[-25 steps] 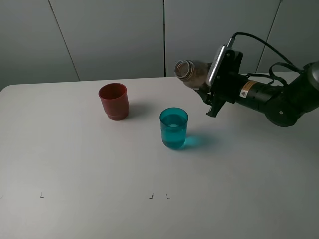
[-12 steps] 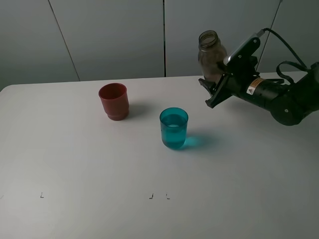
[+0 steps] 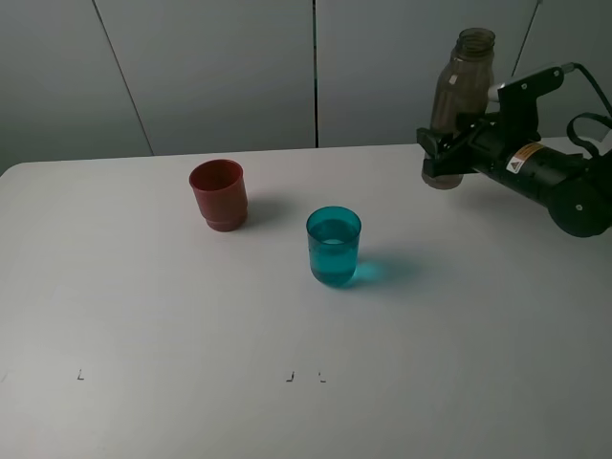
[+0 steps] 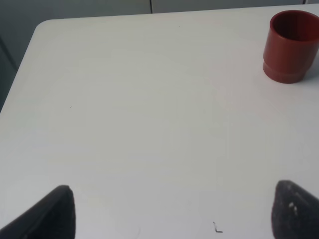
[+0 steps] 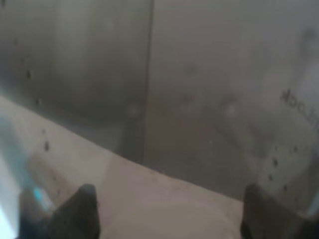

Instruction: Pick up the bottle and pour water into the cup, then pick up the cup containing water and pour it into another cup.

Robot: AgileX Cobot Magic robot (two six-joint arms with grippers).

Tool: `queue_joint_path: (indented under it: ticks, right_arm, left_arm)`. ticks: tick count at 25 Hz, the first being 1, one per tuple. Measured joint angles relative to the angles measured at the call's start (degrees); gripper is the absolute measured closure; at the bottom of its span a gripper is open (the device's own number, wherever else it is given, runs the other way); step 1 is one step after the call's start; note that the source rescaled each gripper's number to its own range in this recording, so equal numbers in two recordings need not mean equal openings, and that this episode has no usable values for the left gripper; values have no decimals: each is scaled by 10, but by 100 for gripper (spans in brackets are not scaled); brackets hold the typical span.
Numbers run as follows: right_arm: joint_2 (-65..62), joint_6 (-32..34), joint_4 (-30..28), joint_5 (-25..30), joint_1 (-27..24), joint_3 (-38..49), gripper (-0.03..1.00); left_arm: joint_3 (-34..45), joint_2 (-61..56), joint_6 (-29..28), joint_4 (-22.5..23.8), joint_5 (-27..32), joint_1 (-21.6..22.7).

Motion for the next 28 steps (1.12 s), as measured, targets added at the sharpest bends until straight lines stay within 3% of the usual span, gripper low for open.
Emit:
queue_joint_path:
  ticks: [28]
  right_arm:
    - [122, 46, 29, -1, -9, -98, 96]
  left_arm:
    - [0, 0, 0, 0, 0, 0]
